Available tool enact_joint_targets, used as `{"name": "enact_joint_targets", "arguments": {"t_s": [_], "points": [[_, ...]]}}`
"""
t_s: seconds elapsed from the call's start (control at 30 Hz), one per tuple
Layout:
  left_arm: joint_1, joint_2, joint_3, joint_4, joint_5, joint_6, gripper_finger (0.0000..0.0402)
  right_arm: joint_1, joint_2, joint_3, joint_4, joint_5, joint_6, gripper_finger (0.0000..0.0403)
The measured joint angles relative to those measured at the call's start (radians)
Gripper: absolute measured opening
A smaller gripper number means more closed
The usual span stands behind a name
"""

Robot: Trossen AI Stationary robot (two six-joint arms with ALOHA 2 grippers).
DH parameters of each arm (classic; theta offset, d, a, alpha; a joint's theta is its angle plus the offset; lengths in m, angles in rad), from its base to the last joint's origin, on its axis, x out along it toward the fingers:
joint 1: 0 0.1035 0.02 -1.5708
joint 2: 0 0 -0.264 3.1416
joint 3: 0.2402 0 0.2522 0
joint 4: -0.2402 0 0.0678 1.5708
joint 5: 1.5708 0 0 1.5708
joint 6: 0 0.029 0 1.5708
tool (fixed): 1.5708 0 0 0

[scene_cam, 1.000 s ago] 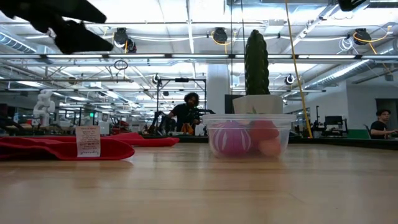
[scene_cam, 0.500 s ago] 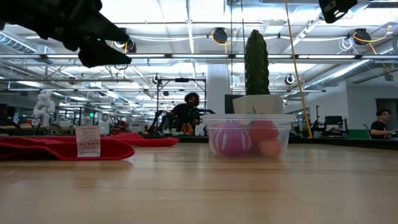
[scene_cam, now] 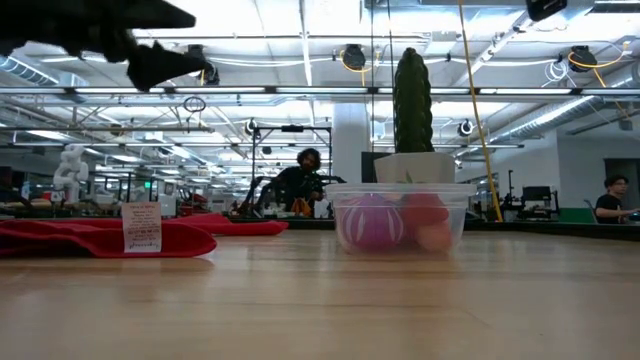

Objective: Pick and placing Produce into tupperware
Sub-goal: Return to Home Position

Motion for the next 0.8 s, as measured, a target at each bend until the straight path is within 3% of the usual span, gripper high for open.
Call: {"name": "enact_joint_targets", "arguments": {"t_s": [0.2, 0.33, 0.57, 0.8], "points": [[-0.011, -0.194, -0.147, 0.045, 0.063, -0.026, 0.0379, 0.000, -0.106, -0.106, 0.083, -0.001, 0.020, 0.0187], [-0.010, -0.251, -0.183, 0.026, 0.087, -0.007, 0.0379, 0.000, -0.160, -0.116, 0.082, -0.001, 0.019, 0.0187], [0.004, -0.265, -0.186, -0.073, 0.130, -0.030, 0.0379, 0.000, -0.240, -0.117, -0.079, -0.028, 0.021, 0.0187], [0.064, -0.264, -0.186, -0.090, 0.134, -0.026, 0.0379, 0.000, -0.287, -0.117, -0.104, -0.026, -0.032, 0.0187]]}}
